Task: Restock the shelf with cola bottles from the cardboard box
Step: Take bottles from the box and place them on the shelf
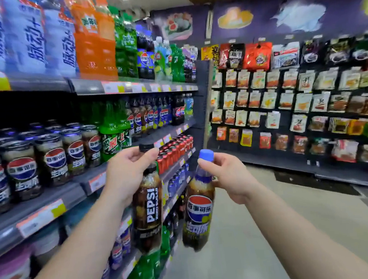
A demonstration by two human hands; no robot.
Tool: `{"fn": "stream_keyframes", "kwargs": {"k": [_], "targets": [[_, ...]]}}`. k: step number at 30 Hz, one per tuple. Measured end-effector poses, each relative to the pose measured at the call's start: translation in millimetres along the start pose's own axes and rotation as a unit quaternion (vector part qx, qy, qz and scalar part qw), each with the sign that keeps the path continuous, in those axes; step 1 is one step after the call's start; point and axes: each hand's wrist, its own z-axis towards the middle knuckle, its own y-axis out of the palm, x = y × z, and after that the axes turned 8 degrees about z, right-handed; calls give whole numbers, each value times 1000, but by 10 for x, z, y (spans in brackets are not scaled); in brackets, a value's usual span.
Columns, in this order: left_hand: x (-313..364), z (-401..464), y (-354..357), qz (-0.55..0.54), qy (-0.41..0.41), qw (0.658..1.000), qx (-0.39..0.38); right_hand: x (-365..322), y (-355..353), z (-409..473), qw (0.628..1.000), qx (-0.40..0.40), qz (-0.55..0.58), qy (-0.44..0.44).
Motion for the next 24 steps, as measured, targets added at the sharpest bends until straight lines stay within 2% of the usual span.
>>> {"fn": "stream_keyframes", "kwargs": {"k": [7, 16, 24], "targets": [[-743, 1223, 911, 6, -1, 1000, -2, 420, -691, 1456, 999, -5, -42, -8], [-1412, 2876, 1704, 35, 6, 999, -15, 775, -1209, 3518, 999, -27, -24, -31], [-1943, 3801, 1992, 83, -25, 993, 77, 1258, -1346, 5216, 990, -127, -5, -61]]}}
